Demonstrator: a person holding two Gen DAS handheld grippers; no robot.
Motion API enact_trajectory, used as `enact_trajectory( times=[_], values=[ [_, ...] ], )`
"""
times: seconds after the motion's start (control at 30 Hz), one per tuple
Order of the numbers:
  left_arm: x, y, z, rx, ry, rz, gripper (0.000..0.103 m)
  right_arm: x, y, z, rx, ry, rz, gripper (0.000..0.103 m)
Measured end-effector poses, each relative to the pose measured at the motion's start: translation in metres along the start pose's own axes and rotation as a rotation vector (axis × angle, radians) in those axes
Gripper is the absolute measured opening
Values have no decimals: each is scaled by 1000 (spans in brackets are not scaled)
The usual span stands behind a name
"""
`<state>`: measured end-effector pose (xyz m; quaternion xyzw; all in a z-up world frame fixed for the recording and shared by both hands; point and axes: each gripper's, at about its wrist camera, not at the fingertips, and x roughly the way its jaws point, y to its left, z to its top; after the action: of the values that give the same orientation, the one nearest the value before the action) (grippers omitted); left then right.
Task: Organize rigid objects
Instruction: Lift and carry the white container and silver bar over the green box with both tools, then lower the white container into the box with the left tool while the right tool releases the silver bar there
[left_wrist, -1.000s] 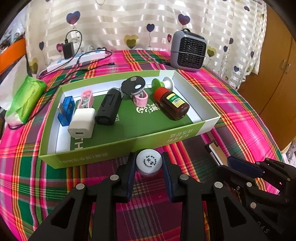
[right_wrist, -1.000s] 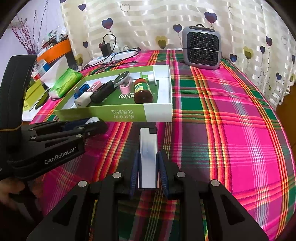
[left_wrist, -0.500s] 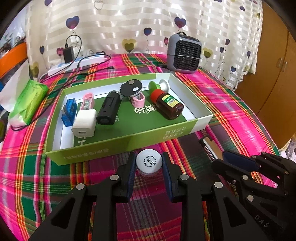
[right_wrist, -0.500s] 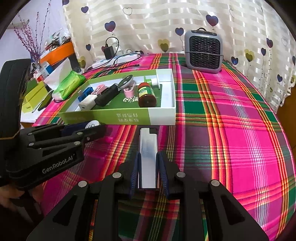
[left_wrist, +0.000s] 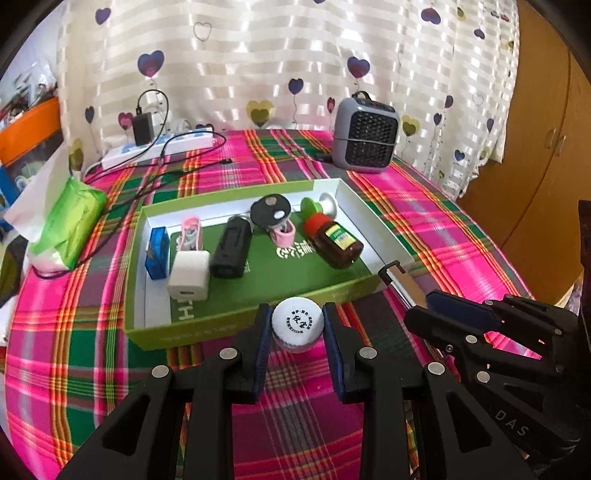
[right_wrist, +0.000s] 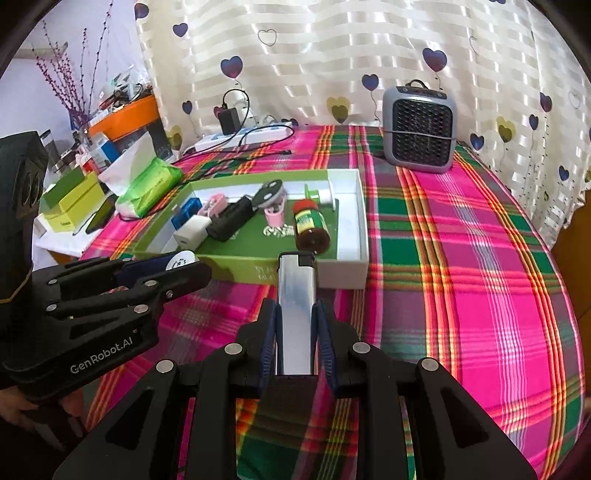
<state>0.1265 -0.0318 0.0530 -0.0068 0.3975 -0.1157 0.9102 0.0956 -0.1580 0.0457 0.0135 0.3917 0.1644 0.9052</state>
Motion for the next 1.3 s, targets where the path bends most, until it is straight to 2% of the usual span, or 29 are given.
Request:
enact_trajectory(
  times=[0.37,0.63,0.93,1.3],
  values=[
    [14,22,25,-14,8,4,26,14,4,29,-18,-1,34,24],
    [30,35,36,-32,25,19,26,37,5,44,-23,34,57,24],
    [53,44,36,-54,68,15,26,64,5,52,-47,85,58,24],
    [62,47,34,-55,90,14,26,80,4,54,-61,115,53,24]
  ],
)
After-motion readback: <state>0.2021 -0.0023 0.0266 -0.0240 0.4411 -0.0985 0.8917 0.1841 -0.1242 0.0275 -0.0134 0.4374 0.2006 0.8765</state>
